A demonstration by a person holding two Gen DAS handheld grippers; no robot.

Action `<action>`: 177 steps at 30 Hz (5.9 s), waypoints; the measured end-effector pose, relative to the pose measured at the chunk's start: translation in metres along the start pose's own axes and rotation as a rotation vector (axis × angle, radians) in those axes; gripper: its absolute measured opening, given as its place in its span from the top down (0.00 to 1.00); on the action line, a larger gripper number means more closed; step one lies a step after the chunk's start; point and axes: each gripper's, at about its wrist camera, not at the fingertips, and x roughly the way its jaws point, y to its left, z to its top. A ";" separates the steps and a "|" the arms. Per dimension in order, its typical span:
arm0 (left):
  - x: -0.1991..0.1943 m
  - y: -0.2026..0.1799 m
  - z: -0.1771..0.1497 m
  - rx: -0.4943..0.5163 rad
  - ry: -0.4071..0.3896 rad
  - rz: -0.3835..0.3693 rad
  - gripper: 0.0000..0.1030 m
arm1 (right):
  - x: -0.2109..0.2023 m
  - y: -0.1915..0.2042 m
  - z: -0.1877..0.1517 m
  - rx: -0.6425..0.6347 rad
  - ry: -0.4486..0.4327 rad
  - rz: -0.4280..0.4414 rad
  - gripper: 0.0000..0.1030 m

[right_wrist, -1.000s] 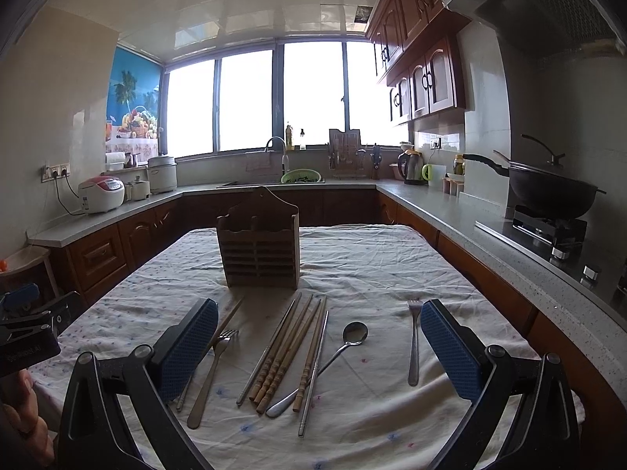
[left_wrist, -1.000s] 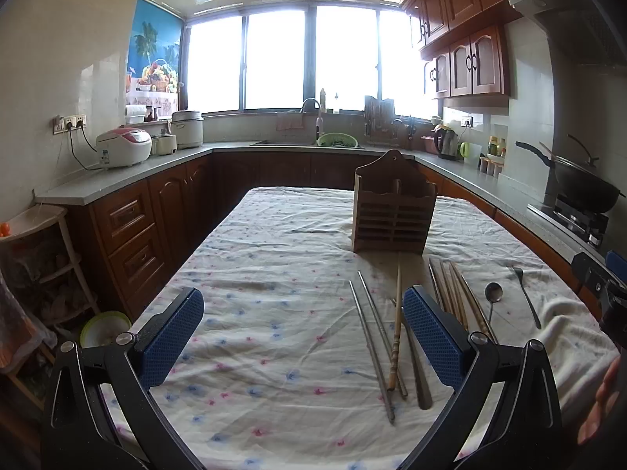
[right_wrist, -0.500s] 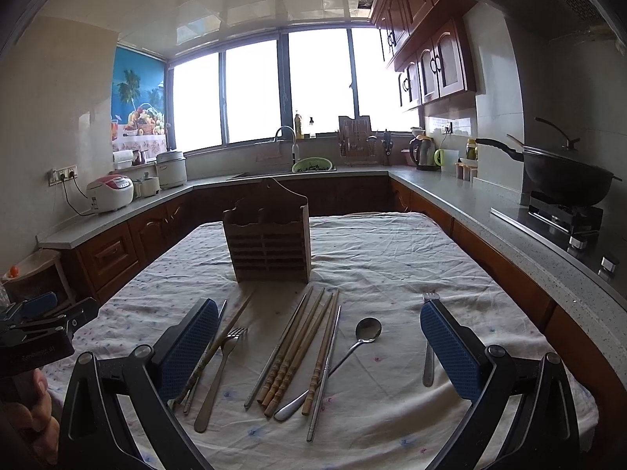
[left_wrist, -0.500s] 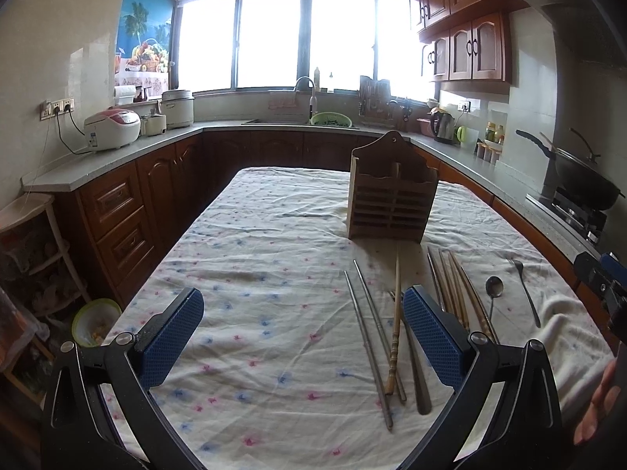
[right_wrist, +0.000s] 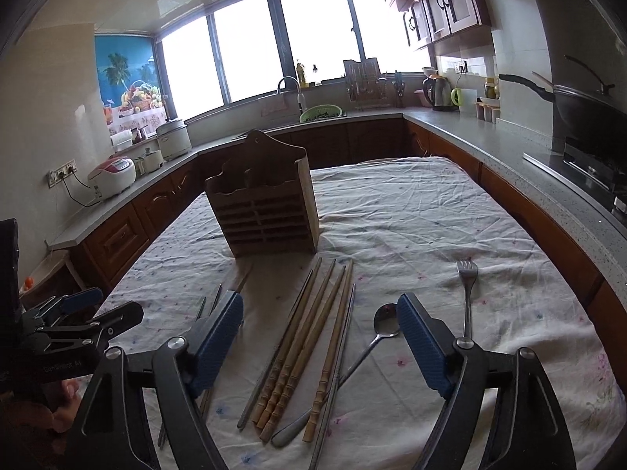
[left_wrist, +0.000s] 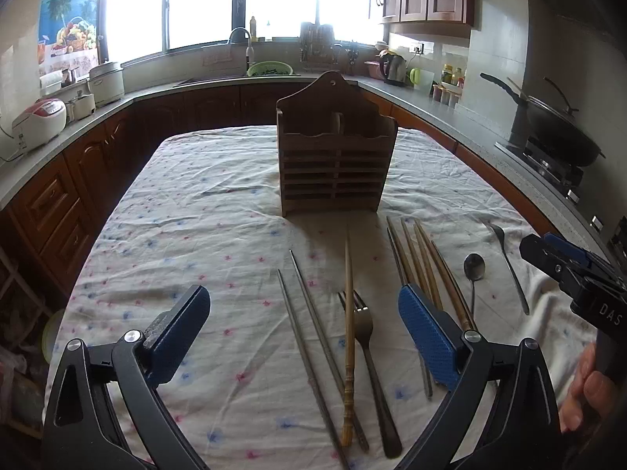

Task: Organize utensils
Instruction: 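Grasp a wooden chopstick with the left tool while the right tool grasps another wooden chopstick, then lift both held chopsticks and carry them above the wooden utensil holder, then open both tools to drop the chopsticks into the holder, then withdraw both open tools back toward the remaining utensils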

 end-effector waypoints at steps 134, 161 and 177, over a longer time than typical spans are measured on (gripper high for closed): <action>0.133 0.085 0.196 -0.360 -0.241 -0.127 0.95 | 0.153 -0.011 0.193 0.173 -0.206 0.139 0.95; 0.049 0.086 0.147 -0.358 -0.240 -0.072 0.03 | 0.095 -0.020 0.175 0.248 -0.211 0.192 0.00; -0.019 0.079 0.075 -0.321 -0.196 -0.043 0.01 | 0.007 -0.010 0.113 0.200 -0.202 0.223 0.00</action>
